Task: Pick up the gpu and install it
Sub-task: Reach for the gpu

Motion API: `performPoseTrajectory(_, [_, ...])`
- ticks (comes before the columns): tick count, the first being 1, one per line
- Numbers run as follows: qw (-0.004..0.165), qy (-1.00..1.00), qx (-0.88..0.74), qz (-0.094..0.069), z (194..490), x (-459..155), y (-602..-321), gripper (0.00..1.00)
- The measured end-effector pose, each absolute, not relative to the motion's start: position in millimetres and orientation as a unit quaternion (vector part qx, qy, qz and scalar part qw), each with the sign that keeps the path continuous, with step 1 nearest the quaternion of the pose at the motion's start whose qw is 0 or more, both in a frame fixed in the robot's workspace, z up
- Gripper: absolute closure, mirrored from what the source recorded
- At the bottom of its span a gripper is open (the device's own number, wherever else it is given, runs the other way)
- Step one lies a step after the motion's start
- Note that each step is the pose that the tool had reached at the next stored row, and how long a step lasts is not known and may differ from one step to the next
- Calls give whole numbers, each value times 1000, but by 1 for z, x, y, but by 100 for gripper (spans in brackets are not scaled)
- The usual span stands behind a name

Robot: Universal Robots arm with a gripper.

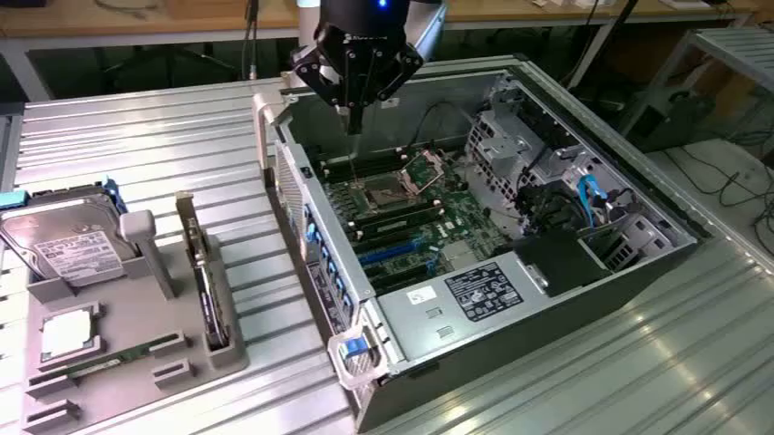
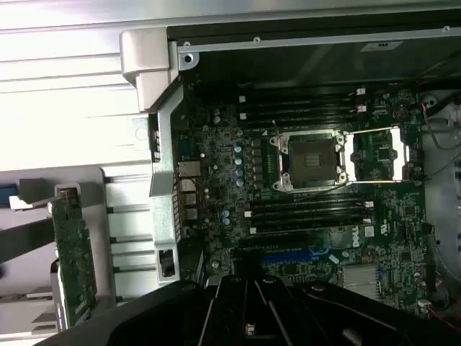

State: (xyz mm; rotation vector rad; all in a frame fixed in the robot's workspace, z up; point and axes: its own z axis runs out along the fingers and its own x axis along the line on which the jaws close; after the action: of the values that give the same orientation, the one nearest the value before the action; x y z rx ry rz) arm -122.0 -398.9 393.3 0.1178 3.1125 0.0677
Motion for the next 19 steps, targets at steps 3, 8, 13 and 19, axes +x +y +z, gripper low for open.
performPoseTrajectory(3, [13,999,38,22,393,-126,-399,89])
performPoseTrajectory(8, [13,999,38,22,393,-134,-399,89])
performPoseTrajectory(13, [13,999,37,22,393,-140,-399,89])
performPoseTrajectory(19, [13,999,36,22,393,-147,-401,89])
